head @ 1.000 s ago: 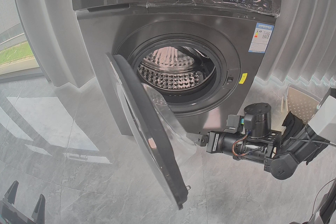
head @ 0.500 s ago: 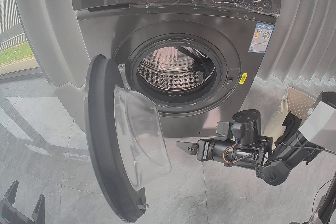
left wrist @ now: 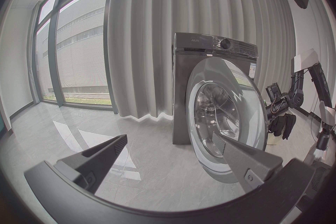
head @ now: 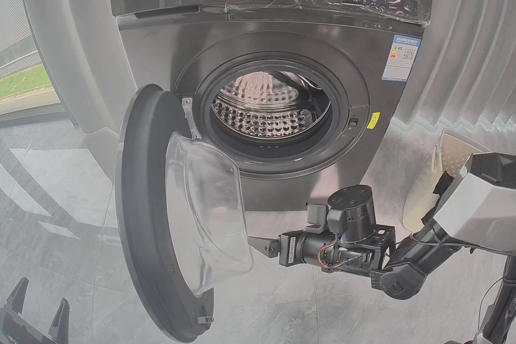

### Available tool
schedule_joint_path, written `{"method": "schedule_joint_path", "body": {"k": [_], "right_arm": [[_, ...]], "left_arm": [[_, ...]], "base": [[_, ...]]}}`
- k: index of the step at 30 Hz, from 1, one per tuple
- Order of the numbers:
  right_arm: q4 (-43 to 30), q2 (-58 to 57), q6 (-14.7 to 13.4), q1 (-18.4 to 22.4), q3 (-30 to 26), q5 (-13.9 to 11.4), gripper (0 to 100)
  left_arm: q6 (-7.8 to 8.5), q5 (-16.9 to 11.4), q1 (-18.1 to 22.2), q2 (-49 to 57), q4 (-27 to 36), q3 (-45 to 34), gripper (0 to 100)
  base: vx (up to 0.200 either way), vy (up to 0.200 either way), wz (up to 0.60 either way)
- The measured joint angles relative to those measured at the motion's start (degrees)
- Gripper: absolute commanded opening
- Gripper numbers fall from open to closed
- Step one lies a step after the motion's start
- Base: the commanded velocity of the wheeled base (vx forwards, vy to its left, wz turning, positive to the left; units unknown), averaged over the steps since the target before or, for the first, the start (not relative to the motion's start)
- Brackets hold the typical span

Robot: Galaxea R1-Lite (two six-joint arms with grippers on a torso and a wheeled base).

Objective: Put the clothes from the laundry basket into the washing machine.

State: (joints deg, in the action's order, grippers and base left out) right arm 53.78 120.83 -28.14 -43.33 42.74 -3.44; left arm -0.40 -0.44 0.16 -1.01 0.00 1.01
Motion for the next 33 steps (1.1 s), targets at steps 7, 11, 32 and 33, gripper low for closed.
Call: {"method": "schedule_joint_path", "body": {"k": [7, 11, 32, 33], "right_arm": [[1.80, 1.88, -0.07, -2.36, 2.05, -0.26, 100], [2.24, 2.97, -0.05, -3.28, 3.36, -0.26, 100], [9.41, 9.29, -0.41, -5.95, 7.64, -0.59, 100], [9.83, 9.63, -0.41, -6.01, 7.86, -0.59, 100]], "left_arm": [[-0.02, 0.01, 0.00, 0.00, 0.00, 0.00, 100], [-0.02, 0.01, 0.00, 0.00, 0.00, 0.00, 100], [-0.02, 0.00, 0.00, 0.00, 0.00, 0.00, 100], [-0.02, 0.01, 0.00, 0.00, 0.00, 0.00, 100]], "base": [[0.000, 0.000, 0.00], [0.000, 0.000, 0.00], [0.000, 0.000, 0.00], [0.000, 0.000, 0.00]]}}
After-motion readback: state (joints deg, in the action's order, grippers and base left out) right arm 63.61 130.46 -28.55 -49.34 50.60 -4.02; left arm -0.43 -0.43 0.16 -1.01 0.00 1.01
